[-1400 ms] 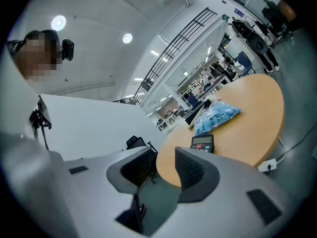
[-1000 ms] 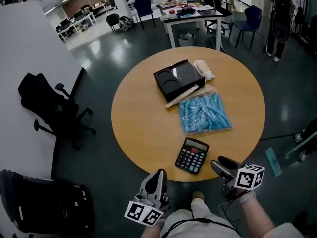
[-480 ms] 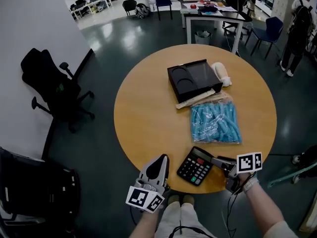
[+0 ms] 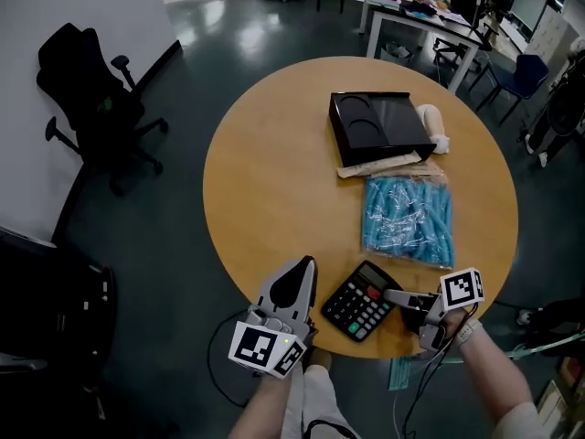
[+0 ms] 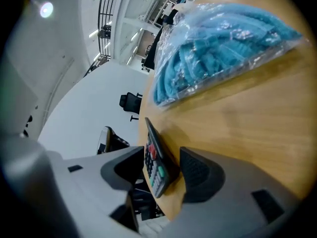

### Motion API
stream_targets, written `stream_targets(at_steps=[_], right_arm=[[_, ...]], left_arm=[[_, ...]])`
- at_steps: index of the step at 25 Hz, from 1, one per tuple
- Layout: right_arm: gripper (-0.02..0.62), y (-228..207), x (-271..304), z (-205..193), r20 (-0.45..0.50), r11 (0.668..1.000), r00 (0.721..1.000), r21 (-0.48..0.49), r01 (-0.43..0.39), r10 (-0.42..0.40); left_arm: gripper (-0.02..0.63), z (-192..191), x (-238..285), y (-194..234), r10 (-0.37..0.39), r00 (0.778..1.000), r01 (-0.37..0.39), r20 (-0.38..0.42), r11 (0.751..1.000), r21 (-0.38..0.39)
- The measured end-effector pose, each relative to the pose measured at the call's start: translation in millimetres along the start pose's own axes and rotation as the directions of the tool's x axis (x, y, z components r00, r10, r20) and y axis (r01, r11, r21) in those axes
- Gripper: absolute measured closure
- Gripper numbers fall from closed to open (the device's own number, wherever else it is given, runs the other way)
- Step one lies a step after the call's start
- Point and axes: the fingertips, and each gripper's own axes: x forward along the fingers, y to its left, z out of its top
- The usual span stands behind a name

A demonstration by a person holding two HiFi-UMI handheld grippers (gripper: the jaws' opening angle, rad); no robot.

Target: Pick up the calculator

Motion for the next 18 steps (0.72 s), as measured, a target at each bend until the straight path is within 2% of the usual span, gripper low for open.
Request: stream_targets(at_steps=[3, 5, 6, 11, 14, 18], right_arm=[[0.396, 4.0, 7.8, -4.2, -0.018, 0.999, 0.999, 0.011, -0.030, 0.030], [0.457, 2.8, 8.3, -4.1, -0.008, 0.999, 0.999, 0.024, -0.045, 0.045], [0.467, 3.4, 8.5, -4.2, -0.004, 0.998, 0.998, 0.020, -0.060, 0.060], [0.521, 20.6, 13.4, -7.9, -0.002, 0.982, 0.985, -0.076, -0.171, 0.172], [0.532, 26.4, 11.2, -9.3, 0.063, 0.975, 0.974, -0.067, -0.213, 0.217], [0.532, 36.8, -3.0, -7.5, 0.190, 0.972, 0.953, -0.064, -0.226, 0.234]], left_arm=[[0.598, -2.7, -10.0, -3.1, -0.003, 1.000, 0.003, -0.002, 0.999, -0.045], [0.598, -3.5, -18.7, -0.1, -0.001, 1.000, 0.001, -0.006, 0.997, -0.072], [0.598, -3.9, -23.8, 3.2, 0.005, 1.000, -0.006, -0.011, 0.997, -0.075], [0.598, -9.6, -39.1, 20.6, 0.052, 0.998, -0.054, -0.035, 0.996, -0.073], [0.598, -9.8, -43.3, 20.7, 0.056, 0.997, -0.060, -0.048, 0.995, -0.074], [0.598, -1.1, -44.7, 22.7, 0.060, 0.997, -0.064, -0.057, 0.996, -0.062]])
